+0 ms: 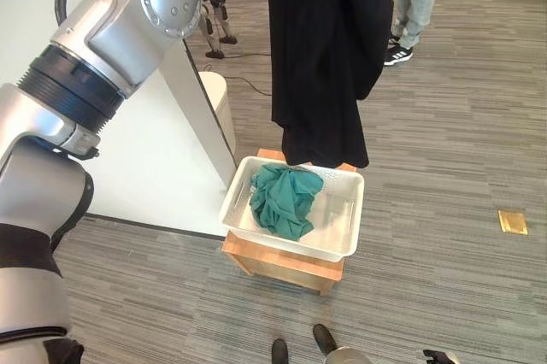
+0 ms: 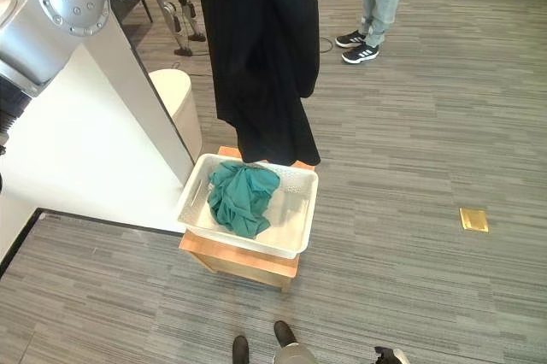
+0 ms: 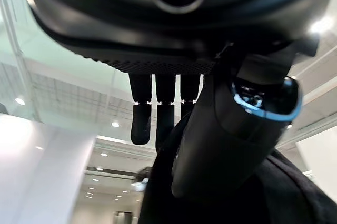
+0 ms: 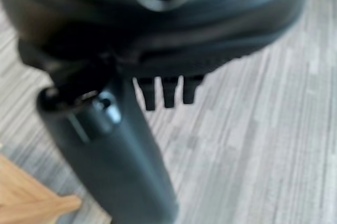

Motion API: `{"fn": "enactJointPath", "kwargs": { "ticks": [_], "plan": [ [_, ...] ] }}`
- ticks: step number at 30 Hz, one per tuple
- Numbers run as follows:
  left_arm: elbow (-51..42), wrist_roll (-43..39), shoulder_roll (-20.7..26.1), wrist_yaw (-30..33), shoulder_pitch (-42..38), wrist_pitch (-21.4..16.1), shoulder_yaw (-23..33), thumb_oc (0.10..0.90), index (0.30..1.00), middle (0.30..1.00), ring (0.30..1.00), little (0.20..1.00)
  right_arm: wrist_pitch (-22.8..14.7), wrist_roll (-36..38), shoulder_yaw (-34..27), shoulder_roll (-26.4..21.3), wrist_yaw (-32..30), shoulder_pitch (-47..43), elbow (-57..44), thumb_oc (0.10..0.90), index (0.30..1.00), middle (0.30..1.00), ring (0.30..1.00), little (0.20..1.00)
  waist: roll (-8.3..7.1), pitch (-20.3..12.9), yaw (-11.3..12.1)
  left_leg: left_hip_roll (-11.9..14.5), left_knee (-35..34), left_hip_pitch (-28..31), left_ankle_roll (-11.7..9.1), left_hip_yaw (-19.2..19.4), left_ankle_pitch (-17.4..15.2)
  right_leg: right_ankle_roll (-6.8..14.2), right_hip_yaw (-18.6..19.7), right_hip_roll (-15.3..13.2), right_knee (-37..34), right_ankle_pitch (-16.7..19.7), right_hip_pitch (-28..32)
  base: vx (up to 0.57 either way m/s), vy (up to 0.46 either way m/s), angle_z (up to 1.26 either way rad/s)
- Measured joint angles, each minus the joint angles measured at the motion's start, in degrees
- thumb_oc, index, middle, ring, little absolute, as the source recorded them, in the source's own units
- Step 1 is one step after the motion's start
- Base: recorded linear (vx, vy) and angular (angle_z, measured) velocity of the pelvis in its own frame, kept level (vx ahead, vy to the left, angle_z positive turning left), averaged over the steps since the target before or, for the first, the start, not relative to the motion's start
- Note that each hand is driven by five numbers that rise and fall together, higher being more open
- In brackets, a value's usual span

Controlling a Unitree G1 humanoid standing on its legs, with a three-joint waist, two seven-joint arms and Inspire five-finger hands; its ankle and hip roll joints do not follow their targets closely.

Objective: Pick up bed clothes into laundry basket.

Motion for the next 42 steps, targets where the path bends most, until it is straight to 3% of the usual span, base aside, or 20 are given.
{"fn": "enactJointPath", "kwargs": {
  "ticks": [8, 27, 33, 37, 42],
  "plan": [
    [0.4, 0.0, 5.8, 0.1, -4.2, -0.1, -0.6, 0.4, 0.3, 0.3, 0.3, 0.3, -0.2, 0.0, 0.1, -0.1, 0.0, -2.5, 0.0, 0.8, 0.9, 0.9, 0.9, 0.9, 0.0, 0.0, 0.8, 0.0, 0.0, -0.1, 0.0, 0.0, 0.0, 0.0, -0.1, 0.0, 0.0, 0.0, 0.0, 0.0, 0.0, 0.0],
    [-2.2, -1.0, 5.7, 0.1, -4.1, -0.2, -0.5, 0.4, 0.3, 0.3, 0.3, 0.3, -0.4, -0.3, 0.7, -0.1, 0.0, -3.0, 0.0, 0.8, 0.9, 0.9, 0.9, 0.9, -0.04, 0.0, 0.9, 0.0, 0.0, -0.1, 0.0, 0.0, 0.0, 0.0, -0.1, 0.0, 0.1, 0.0, -0.1, 0.0, 0.0, 0.0],
    [-1.6, -1.0, 1.4, 0.1, -2.0, -0.1, -0.2, 0.4, 0.3, 0.3, 0.3, 0.3, -0.2, -0.3, 2.1, 0.3, 0.1, -3.3, 0.1, 0.8, 0.9, 0.9, 0.9, 0.9, -0.46, 0.0, 1.0, 0.0, 0.0, 0.1, 0.0, -0.1, 0.0, 0.0, -0.3, 0.0, 0.2, 0.0, 0.1, 0.0, 0.0, 0.0],
    [-1.5, -0.5, -4.4, -0.3, 3.4, 0.0, 1.8, 0.4, 0.3, 0.3, 0.3, 0.3, 0.1, -0.6, 3.6, 0.6, 0.2, -3.6, 0.2, 0.8, 0.9, 0.9, 0.9, 0.9, -1.05, 0.0, 0.9, 0.1, 0.0, 0.2, 0.0, -0.1, 0.0, 0.0, -0.4, 0.1, 0.2, 0.0, 0.2, 0.0, 0.0, 0.0],
    [-1.4, 2.6, -7.7, -2.5, 9.1, 1.1, 2.2, 0.4, 0.3, 0.3, 0.3, 0.3, 0.1, -0.8, 4.0, 1.1, 0.4, -2.7, 0.3, 0.8, 0.9, 0.9, 0.9, 0.9, -1.75, 0.2, 0.4, 0.1, 0.0, 0.2, 0.0, 0.0, 0.0, -0.1, -0.3, 0.1, 0.1, 0.1, 0.2, 0.0, 0.0, -0.01]
  ]
}}
